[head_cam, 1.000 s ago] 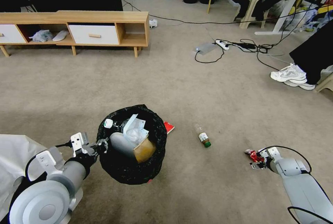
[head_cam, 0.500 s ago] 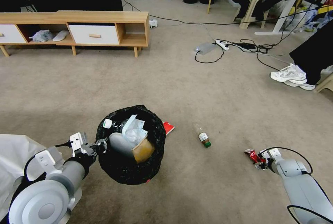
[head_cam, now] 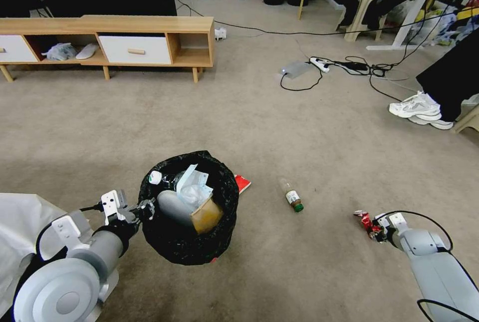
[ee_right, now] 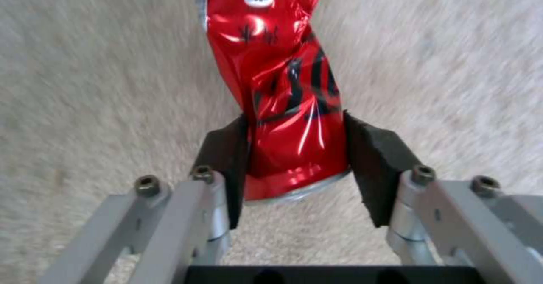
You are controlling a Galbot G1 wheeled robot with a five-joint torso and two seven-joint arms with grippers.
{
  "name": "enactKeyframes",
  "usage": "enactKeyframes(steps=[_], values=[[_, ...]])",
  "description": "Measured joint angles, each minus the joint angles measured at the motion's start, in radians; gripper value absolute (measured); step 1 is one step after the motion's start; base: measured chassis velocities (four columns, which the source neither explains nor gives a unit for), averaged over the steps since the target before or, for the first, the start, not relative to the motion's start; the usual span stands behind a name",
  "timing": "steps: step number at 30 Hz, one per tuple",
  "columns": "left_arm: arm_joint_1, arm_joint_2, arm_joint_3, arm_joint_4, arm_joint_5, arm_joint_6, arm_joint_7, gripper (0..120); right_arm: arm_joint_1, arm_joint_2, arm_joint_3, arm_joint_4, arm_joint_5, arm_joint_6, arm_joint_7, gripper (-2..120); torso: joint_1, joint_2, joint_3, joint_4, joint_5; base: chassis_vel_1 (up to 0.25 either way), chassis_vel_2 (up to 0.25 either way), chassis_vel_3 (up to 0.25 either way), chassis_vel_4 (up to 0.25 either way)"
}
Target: Pick up the trash bin and place the garbage on the floor into it.
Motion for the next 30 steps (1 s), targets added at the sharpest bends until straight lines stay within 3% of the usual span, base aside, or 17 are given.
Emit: enactKeyframes(steps=[6,10,17,21,23,25,27,30], values=[[0.005,0.003,0.031,0.004,0.022,0.0,0.002,4,-0.084,-0.046,-0.008,0.225,0.106,-0.022,-0.001,27,0.0,0.0,0.0,0.0003,-0.0003,0.0,0.0,0.0,0.0],[0.006,0.008,0.038,0.006,0.027,0.0,0.002,4,-0.139,-0.069,0.0,0.391,0.163,-0.028,-0.002,27,0.0,0.0,0.0,0.0002,-0.0002,0.0,0.0,0.0,0.0],[0.024,0.018,0.065,0.014,0.063,0.0,0.014,4,-0.198,-0.091,0.019,0.554,0.25,-0.012,0.004,27,0.0,0.0,0.0,-0.0001,-0.0001,0.0,0.0,0.0,0.0],[0.038,0.023,0.092,0.017,0.08,-0.001,0.018,4,-0.221,-0.104,0.023,0.677,0.34,0.025,0.02,27,0.0,0.0,0.0,0.0001,-0.0002,0.0,0.0,0.0,0.0],[0.046,0.03,0.119,0.017,0.085,-0.001,0.019,4,-0.225,-0.11,0.015,0.758,0.423,0.086,0.027,27,0.0,0.0,0.0,0.0,-0.0002,0.0,0.0,0.0,0.0],[0.048,0.032,0.125,0.017,0.086,-0.001,0.019,4,-0.225,-0.111,0.013,0.77,0.438,0.099,0.027,27,0.0,0.0,0.0,0.0,-0.0002,0.0,0.0,0.0,0.0],[0.057,0.041,0.163,0.017,0.098,0.0,0.019,4,-0.214,-0.112,-0.008,0.843,0.551,0.194,-0.005,27,0.0,0.0,0.0,0.0001,-0.0001,0.0,0.0,0.0,0.0],[0.059,0.043,0.177,0.016,0.101,0.0,0.019,4,-0.207,-0.112,-0.018,0.866,0.59,0.219,-0.025,27,0.0,0.0,0.0,0.0002,-0.0003,0.0,0.0,0.0,0.0]])
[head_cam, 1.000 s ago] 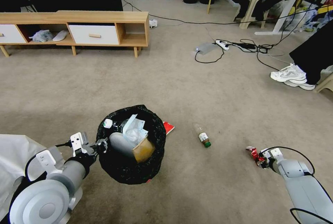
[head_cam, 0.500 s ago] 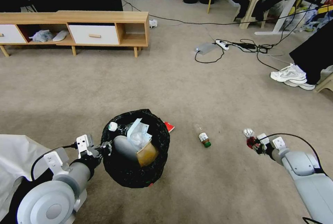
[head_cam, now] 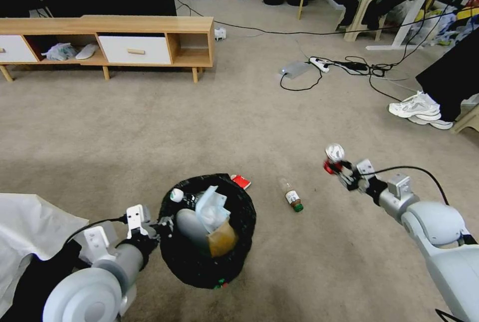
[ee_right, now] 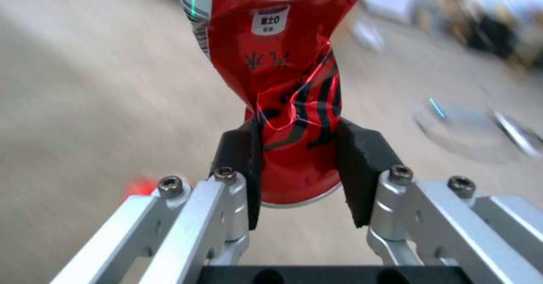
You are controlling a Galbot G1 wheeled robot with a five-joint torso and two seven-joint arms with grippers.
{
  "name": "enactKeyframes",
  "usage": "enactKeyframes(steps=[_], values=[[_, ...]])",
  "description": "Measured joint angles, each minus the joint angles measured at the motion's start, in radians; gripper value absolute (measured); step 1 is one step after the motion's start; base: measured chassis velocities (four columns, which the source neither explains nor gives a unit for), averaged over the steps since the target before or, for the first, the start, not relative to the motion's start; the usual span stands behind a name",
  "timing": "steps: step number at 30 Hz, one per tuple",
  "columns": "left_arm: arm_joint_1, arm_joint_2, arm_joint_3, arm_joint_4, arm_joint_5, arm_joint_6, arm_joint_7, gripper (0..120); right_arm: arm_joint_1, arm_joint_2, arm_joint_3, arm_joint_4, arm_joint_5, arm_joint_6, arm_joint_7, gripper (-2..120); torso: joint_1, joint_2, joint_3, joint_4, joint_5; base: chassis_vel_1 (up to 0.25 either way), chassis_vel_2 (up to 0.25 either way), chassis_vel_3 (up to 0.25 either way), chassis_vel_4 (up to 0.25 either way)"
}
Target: Pick up the trash bin and place the garbage on the floor into it.
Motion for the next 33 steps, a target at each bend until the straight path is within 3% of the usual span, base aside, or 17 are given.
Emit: enactKeyframes(steps=[6,8,15,23,33], values=[[-0.006,0.004,0.057,-0.003,0.004,0.004,-0.001,4,0.039,0.011,-0.07,0.068,0.122,0.087,-0.095,27,0.0,0.0,0.0,-0.0001,0.0001,0.0,0.0,0.0,0.0],[-0.017,0.005,0.08,-0.003,0.003,0.007,0.0,4,0.06,0.023,-0.118,0.074,0.154,0.151,-0.169,27,0.0,0.0,0.0,-0.0001,0.0002,0.0,0.0,0.0,0.0],[-0.042,-0.004,0.097,0.0,-0.019,0.015,0.008,4,0.092,0.051,-0.224,0.054,0.177,0.26,-0.255,27,0.0,0.0,0.0,-0.0001,0.0002,0.0,0.0,0.0,0.0],[-0.06,-0.01,0.097,0.0,-0.038,0.016,0.026,4,0.095,0.093,-0.301,0.028,0.122,0.288,-0.296,27,0.0,0.0,0.0,0.0,0.0002,0.0,0.0,0.0,0.0],[-0.068,-0.01,0.086,-0.01,-0.052,0.017,0.03,4,0.075,0.091,-0.306,0.009,0.076,0.296,-0.387,27,0.0,0.0,0.0,-0.0001,0.0003,0.0,0.0,0.0,0.0]])
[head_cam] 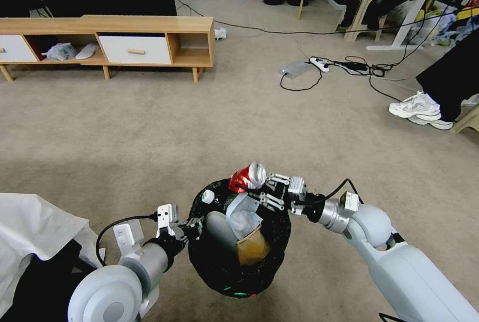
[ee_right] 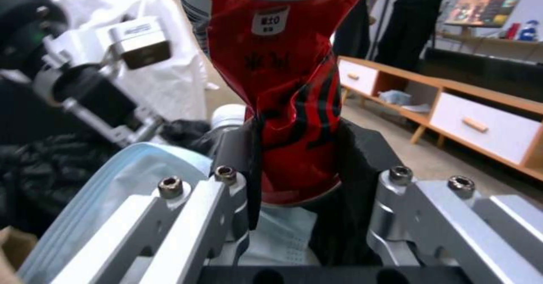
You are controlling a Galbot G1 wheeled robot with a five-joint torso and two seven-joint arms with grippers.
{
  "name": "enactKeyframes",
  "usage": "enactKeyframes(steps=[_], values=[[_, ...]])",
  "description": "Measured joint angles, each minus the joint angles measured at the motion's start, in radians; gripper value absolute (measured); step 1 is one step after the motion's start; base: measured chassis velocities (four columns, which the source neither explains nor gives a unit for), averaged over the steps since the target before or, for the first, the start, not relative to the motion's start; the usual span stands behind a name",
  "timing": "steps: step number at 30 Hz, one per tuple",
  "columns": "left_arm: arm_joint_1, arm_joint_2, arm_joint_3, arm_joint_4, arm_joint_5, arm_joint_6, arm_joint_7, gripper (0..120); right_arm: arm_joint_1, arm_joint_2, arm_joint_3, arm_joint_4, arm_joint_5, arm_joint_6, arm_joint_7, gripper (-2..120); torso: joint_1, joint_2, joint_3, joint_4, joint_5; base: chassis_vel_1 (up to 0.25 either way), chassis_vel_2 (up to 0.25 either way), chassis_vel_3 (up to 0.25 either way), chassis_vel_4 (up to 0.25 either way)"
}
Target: Pick up the trash bin and place the garbage on the floor into it.
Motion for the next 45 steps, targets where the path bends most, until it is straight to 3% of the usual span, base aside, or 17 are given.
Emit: enactKeyframes(steps=[9,20,24,26,30,35,40,45], values=[[-0.01,0.003,-0.034,0.004,-0.014,0.0,0.0,4,-0.021,-0.012,0.042,-0.005,-0.01,0.003,-0.099,27,0.0,0.0,0.0,0.0,0.0,0.0,0.0,0.0,0.0],[-0.01,0.002,-0.042,-0.002,-0.025,0.0,-0.001,4,-0.03,-0.015,0.055,-0.015,-0.021,0.003,-0.142,28,0.0,0.0,0.0,0.0,0.0,0.0,0.0,0.0,0.0],[-0.007,0.002,-0.042,-0.006,-0.026,0.0,-0.002,4,-0.03,-0.015,0.056,-0.013,-0.02,0.003,-0.142,39,0.0,0.0,0.0,0.0001,0.0,0.0,0.0,0.0,0.0],[-0.005,0.002,-0.042,-0.008,-0.026,0.0,-0.002,4,-0.032,-0.016,0.057,-0.008,-0.018,0.003,-0.142,54,0.0,0.0,0.0,0.0,0.0,0.0,0.0,0.0,0.0],[-0.004,0.001,-0.042,-0.009,-0.026,0.0,-0.003,4,-0.034,-0.017,0.059,-0.002,-0.017,0.002,-0.142,64,0.0,0.0,0.0,0.0,0.0,0.0,0.0,0.0,0.0],[-0.002,-0.002,-0.038,-0.009,-0.026,0.0,-0.003,4,-0.041,-0.021,0.068,0.004,-0.016,0.0,-0.149,88,0.0,0.0,0.0,0.0,0.0,0.0,0.0,0.0,0.0],[-0.002,-0.004,-0.038,-0.009,-0.025,0.0,-0.004,4,-0.045,-0.024,0.073,0.009,-0.014,-0.001,-0.154,99,0.0,0.0,0.0,0.0001,0.0,0.0,0.0,0.0,0.0],[-0.002,-0.006,-0.038,-0.007,-0.024,0.0,-0.004,4,-0.048,-0.028,0.076,0.017,-0.009,-0.002,-0.155,100,0.0,0.0,0.0,0.0001,0.0,0.0,0.0,0.0,0.0]])
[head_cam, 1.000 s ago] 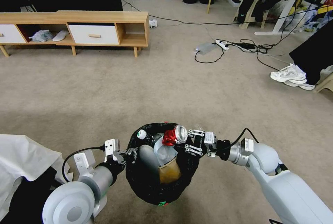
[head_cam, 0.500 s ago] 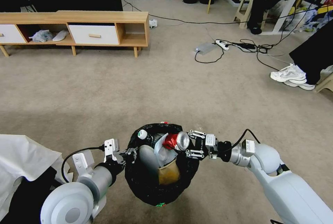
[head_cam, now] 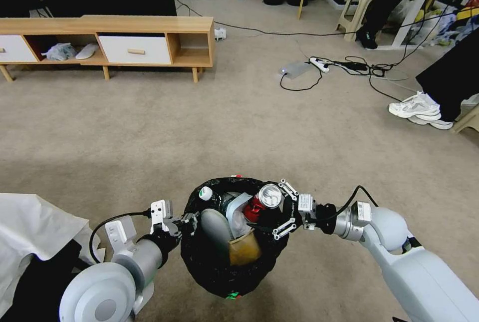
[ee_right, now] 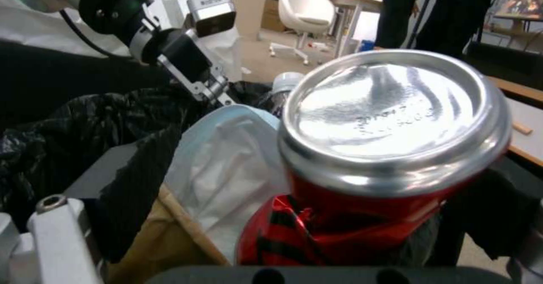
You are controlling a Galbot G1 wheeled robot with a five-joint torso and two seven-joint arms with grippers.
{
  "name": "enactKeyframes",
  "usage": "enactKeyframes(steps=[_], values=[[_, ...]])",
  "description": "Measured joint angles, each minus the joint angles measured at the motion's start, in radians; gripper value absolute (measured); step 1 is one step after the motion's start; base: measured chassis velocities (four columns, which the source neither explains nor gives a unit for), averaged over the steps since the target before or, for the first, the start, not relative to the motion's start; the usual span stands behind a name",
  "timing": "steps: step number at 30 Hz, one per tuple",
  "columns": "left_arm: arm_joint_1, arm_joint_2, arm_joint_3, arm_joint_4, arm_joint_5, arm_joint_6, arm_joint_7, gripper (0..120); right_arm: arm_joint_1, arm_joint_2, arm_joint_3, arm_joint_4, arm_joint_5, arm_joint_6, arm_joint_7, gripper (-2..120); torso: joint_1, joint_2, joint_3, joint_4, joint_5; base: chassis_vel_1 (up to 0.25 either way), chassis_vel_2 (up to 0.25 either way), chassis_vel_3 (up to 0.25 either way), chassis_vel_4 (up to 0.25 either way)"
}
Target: Pick up the trash bin and place the garbage on the floor into it.
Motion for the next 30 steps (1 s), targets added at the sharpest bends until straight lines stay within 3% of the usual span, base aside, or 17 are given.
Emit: enactKeyframes(steps=[14,19,20,21,23,24,25,26,28,29,30], values=[[0.001,-0.001,-0.007,0.002,0.0,-0.001,0.0,4,-0.006,0.0,0.001,0.014,0.024,-0.002,0.026,100,0.0,0.0,0.0,0.0,0.0,0.0,0.0,0.0,0.0],[-0.005,-0.004,-0.038,0.008,-0.014,-0.001,0.0,4,-0.018,0.003,0.0,0.055,0.093,-0.021,0.175,100,0.0,0.0,0.0,0.0,-0.0001,0.0,0.0,0.0,0.0],[-0.016,-0.007,-0.073,0.01,-0.028,-0.003,-0.004,4,-0.018,0.012,0.009,0.085,0.156,-0.028,0.322,100,0.0,0.0,0.0,0.0,-0.0002,0.0,0.0,0.0,0.0],[-0.016,-0.007,-0.073,0.01,-0.028,-0.003,-0.004,4,-0.018,0.012,0.009,0.085,0.156,-0.028,0.322,100,0.0,0.0,0.0,0.0,-0.0002,0.0,0.0,0.0,0.0],[-0.033,-0.009,-0.127,0.012,-0.037,-0.009,-0.018,4,-0.012,0.023,0.039,0.101,0.226,-0.011,0.477,100,0.0,0.0,0.0,0.0001,-0.0002,0.0,0.0,0.0,0.0],[-0.033,-0.009,-0.127,0.012,-0.037,-0.009,-0.018,4,-0.012,0.023,0.039,0.101,0.226,-0.011,0.477,100,0.0,0.0,0.0,0.0001,-0.0002,0.0,0.0,0.0,0.0],[-0.043,-0.008,-0.172,0.014,-0.049,-0.01,-0.024,4,-0.021,0.023,0.061,0.107,0.252,0.009,0.545,100,0.0,0.0,0.0,0.0,-0.0001,0.0,0.0,0.0,0.0],[-0.043,-0.008,-0.172,0.014,-0.049,-0.01,-0.024,4,-0.021,0.023,0.061,0.107,0.252,0.009,0.545,100,0.0,0.0,0.0,0.0,-0.0001,0.0,0.0,0.0,0.0],[-0.066,0.001,-0.285,0.026,-0.098,-0.011,-0.049,4,-0.068,0.026,0.135,0.131,0.243,0.022,0.65,100,0.0,0.0,0.0,-0.0002,-0.0002,0.0,0.0,0.0,0.0],[-0.066,0.001,-0.285,0.026,-0.098,-0.011,-0.049,4,-0.068,0.026,0.135,0.131,0.243,0.022,0.65,100,0.0,0.0,0.0,-0.0002,-0.0002,0.0,0.0,0.0,0.0],[-0.076,0.005,-0.327,0.035,-0.122,-0.011,-0.062,4,-0.084,0.033,0.165,0.138,0.212,0.023,0.701,100,0.0,0.0,0.0,-0.0001,-0.0001,0.0,0.0,0.0,0.0]])
